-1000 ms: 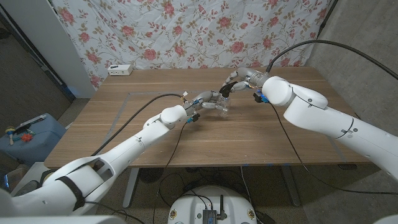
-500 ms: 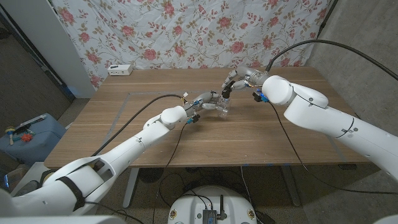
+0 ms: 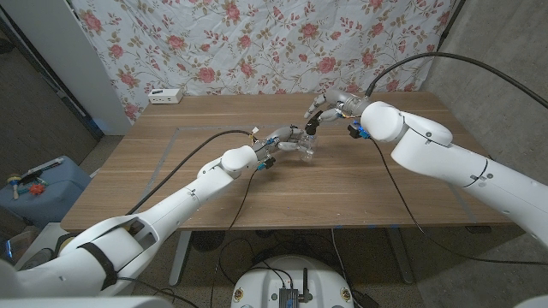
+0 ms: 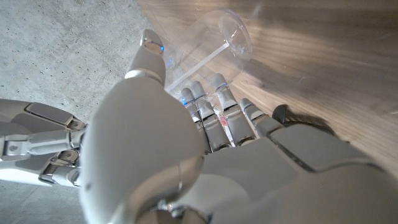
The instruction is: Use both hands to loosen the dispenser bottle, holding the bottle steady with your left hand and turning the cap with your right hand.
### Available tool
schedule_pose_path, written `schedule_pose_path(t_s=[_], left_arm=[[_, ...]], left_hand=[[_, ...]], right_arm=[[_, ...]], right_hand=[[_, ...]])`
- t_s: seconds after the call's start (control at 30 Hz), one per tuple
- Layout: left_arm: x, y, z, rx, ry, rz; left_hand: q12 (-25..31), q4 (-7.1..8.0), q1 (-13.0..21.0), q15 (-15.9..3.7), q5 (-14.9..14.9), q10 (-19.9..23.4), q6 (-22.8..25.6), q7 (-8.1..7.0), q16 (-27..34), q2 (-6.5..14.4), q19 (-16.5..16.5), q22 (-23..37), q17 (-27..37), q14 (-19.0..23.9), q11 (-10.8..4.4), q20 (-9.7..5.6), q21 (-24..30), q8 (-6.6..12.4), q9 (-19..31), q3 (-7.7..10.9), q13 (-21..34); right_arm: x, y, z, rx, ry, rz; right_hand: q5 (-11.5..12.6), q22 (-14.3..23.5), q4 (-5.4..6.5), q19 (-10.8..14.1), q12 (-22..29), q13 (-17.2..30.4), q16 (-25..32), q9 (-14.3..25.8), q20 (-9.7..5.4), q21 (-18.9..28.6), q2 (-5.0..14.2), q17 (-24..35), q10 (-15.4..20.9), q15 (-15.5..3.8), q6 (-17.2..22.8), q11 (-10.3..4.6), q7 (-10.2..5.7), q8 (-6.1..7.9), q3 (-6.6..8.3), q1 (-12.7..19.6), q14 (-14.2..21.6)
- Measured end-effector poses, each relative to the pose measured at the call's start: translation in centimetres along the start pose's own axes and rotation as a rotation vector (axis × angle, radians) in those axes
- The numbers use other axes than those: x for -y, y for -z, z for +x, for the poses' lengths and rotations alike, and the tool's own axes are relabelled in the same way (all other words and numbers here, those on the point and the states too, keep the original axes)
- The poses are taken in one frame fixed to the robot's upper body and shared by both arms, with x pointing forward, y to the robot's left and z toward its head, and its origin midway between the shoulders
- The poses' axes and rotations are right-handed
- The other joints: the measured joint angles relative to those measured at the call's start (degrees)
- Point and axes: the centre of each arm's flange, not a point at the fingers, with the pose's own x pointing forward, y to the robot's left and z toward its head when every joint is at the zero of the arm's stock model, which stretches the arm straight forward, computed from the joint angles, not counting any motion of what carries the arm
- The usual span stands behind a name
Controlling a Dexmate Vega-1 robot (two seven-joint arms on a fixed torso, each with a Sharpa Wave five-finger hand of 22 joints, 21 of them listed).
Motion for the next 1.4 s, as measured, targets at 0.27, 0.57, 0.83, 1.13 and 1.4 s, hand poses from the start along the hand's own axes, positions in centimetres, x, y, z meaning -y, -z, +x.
schedule_pose_path(t_s=[0.27,0.57,0.83,1.13,1.4], left_arm=[[0.0,-0.1,-0.1,0.007,-0.008,0.004],[0.0,-0.3,-0.2,0.020,-0.024,0.010],[0.0,-0.4,-0.3,0.033,-0.043,0.018],[-0.2,-0.5,-0.4,0.043,-0.068,0.029],[-0.1,-0.5,-0.6,0.046,-0.099,0.037]], left_hand=[[-0.2,0.00,0.0,0.10,0.0,0.0,0.0,0.02,0.2,0.0,0.0,0.0,0.0,-0.1,-0.01,0.00,0.0,-0.17,0.0,0.00,0.0],[-0.3,-0.10,0.0,0.10,0.0,0.0,0.1,0.10,0.3,0.0,0.0,0.0,0.1,-0.1,0.02,0.00,0.0,0.05,0.0,0.10,0.3],[-0.1,-0.24,0.0,0.07,0.0,0.3,0.2,0.22,0.3,0.0,0.0,0.0,0.0,0.3,0.31,0.00,0.0,0.05,0.0,0.24,0.3],[-0.1,-0.24,0.0,-0.02,0.0,0.3,0.3,0.29,0.4,0.0,0.0,0.0,0.0,0.4,0.31,0.00,0.0,0.04,0.0,0.24,0.4],[-0.2,-0.23,0.0,-0.03,0.0,0.5,0.3,0.29,0.4,0.0,0.0,0.0,0.2,0.4,0.52,0.00,0.0,0.16,0.0,0.23,0.4]], right_arm=[[0.6,-0.2,-0.5,-0.002,0.008,-0.005],[1.0,-0.3,-1.4,-0.011,0.025,0.003],[1.4,-0.3,-2.6,-0.016,0.065,0.020],[1.6,-0.3,-3.5,-0.023,0.102,0.034],[1.5,-0.2,-3.9,-0.028,0.123,0.046]], right_hand=[[0.0,0.0,0.50,-0.5,-0.2,0.0,0.0,0.0,0.53,0.0,-0.31,0.0,-1.2,0.63,-3.3,0.82,-0.06,-1.90,-0.50,0.3,-0.6],[-0.1,0.1,1.43,-1.0,-0.2,0.0,0.0,0.0,1.05,0.0,-2.19,0.3,-1.8,1.09,-6.6,1.63,-0.12,-4.23,-2.27,-1.6,-1.0],[-0.9,0.1,2.64,1.1,0.0,0.0,0.3,0.2,3.72,0.0,-3.79,0.3,-0.7,3.02,-7.3,3.22,-0.09,-5.10,-4.40,-6.2,0.4],[-1.6,0.1,4.93,2.0,0.0,0.3,0.6,0.7,4.62,0.0,-5.28,0.6,0.1,3.58,-9.1,4.00,0.53,-6.41,-7.63,-13.8,1.4],[-1.6,0.1,7.40,3.5,0.0,0.3,0.6,1.0,5.06,0.0,-5.30,0.7,0.9,3.49,-12.5,4.71,5.40,-7.66,-10.10,-21.1,2.7]])
